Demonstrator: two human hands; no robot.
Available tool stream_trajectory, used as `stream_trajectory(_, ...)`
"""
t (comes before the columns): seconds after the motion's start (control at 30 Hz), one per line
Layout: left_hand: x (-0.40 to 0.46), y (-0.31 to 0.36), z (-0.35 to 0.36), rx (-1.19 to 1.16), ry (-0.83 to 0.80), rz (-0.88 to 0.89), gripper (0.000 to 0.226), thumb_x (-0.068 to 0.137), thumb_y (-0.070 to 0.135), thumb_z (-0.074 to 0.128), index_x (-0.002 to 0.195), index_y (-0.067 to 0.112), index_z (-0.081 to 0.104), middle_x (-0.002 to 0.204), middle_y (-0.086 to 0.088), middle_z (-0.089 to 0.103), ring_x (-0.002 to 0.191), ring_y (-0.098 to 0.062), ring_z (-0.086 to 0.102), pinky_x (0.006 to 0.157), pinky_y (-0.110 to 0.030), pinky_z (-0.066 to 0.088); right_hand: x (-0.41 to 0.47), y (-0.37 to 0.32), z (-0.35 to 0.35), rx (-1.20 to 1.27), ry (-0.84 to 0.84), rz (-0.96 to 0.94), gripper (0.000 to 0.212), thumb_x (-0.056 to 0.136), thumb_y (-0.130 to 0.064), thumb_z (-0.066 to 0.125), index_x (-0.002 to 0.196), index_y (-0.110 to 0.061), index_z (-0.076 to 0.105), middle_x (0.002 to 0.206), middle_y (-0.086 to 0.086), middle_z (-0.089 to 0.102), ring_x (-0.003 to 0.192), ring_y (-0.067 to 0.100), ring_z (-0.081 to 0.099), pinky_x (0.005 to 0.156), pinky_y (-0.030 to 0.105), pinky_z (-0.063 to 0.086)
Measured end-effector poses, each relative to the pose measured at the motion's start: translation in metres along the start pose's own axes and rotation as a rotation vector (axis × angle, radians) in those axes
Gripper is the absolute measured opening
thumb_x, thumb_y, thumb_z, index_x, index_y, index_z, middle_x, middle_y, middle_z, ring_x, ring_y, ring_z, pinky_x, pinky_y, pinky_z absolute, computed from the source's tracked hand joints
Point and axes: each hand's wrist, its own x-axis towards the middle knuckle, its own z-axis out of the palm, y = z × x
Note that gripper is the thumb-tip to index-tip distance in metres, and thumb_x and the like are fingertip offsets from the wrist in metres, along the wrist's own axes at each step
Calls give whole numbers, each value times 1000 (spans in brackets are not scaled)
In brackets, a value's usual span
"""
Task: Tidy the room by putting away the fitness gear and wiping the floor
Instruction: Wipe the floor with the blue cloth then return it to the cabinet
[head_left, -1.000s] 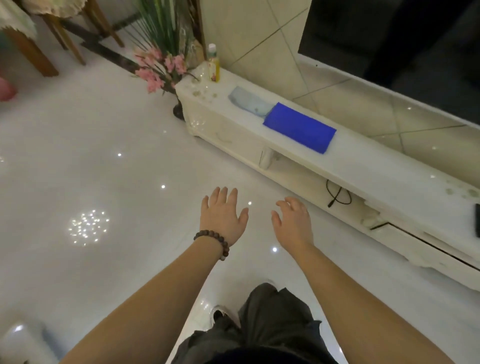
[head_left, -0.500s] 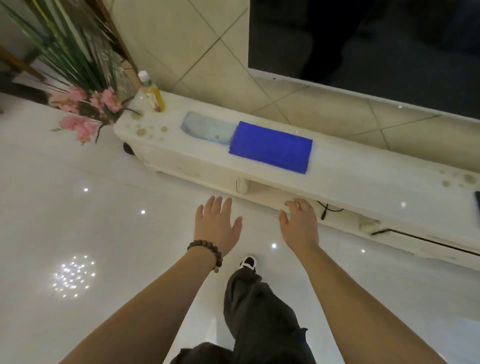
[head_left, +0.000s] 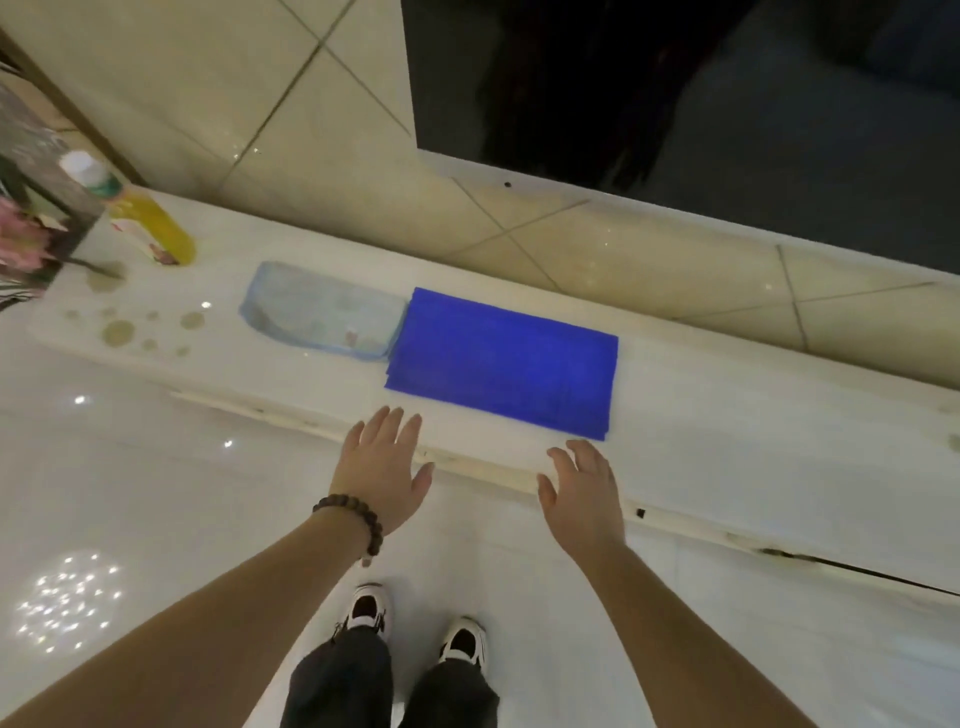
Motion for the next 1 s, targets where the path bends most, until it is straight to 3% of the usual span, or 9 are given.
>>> stream_trajectory(0.2, 131, -9, 63, 120, 9, 114, 81, 95, 54, 40, 153, 17, -2, 161, -4, -6, 148, -23, -6, 120, -42, 5, 105, 37, 49, -43, -6, -12, 72, 93, -47, 50, 152, -24, 14, 160, 3, 1, 146, 25, 3, 118, 39, 12)
stream_trajectory(0.3, 167, -24, 87, 148, 30, 128, 80, 96, 53, 38, 153, 13, -1, 162, -4, -5, 148, -21, -5, 120, -41, 4, 136, 55, 69, -129, -57, -46, 82, 90, -56, 48, 152, -30, 0, 160, 1, -10, 147, 24, -6, 119, 40, 6)
stream_trajectory(0.43, 188, -38, 100, 88, 192, 201, 62, 95, 34, 55, 146, 5, 35, 153, -13, 34, 140, -28, 33, 115, -42, 22, 152, 59, 85, -187, 74, -11, 59, 98, -45, 40, 151, -29, 20, 159, 4, 14, 145, 29, 10, 116, 46, 14)
stream_trajectory(0.5, 190, -38, 105, 69, 319, 255, 52, 77, 17, 77, 123, -1, 60, 126, -21, 61, 112, -38, 60, 97, -47, 45, 151, 57, 92, -170, 174, 14, 48, 98, -28, 46, 145, -24, 38, 154, 9, 30, 141, 34, 25, 112, 50, 23)
stream_trajectory(0.6, 174, -33, 111, 36, 345, 260, 48, 64, 11, 85, 107, -2, 68, 99, -19, 68, 89, -37, 66, 79, -46, 54, 135, 61, 103, -121, 296, 5, 43, 88, -12, 64, 131, -15, 57, 141, 15, 49, 129, 42, 43, 103, 57, 35)
stream_trajectory(0.7, 144, -31, 125, 4, 324, 282, 51, 65, 13, 84, 112, 0, 68, 105, -16, 67, 97, -36, 65, 83, -46, 53, 100, 70, 114, -115, 278, 17, 46, 85, -16, 68, 129, -12, 58, 139, 17, 49, 129, 42, 43, 101, 60, 37)
stream_trajectory(0.8, 116, -34, 141, -13, 266, 262, 59, 71, 18, 81, 125, 5, 61, 124, -12, 63, 115, -32, 60, 98, -46, 45, 71, 67, 118, -188, 249, -14, 54, 89, -48, 51, 132, -14, 52, 140, 18, 46, 131, 42, 40, 105, 62, 31)
stream_trajectory(0.87, 104, -35, 148, -10, 203, 244, 69, 78, 27, 75, 139, 9, 47, 141, -9, 50, 132, -28, 46, 109, -45, 31, 69, 49, 117, -255, 183, -100, 72, 83, -68, 38, 139, -22, 40, 147, 16, 37, 137, 39, 31, 109, 60, 19)
stream_trajectory(1.0, 86, -43, 149, -54, 186, 127, 78, 86, 36, 61, 150, 11, 25, 156, -8, 28, 146, -26, 20, 117, -47, 18, 98, -6, 123, -337, 119, -331, 94, 75, -74, 52, 150, -34, 12, 159, 9, 10, 145, 35, 11, 110, 66, 11)
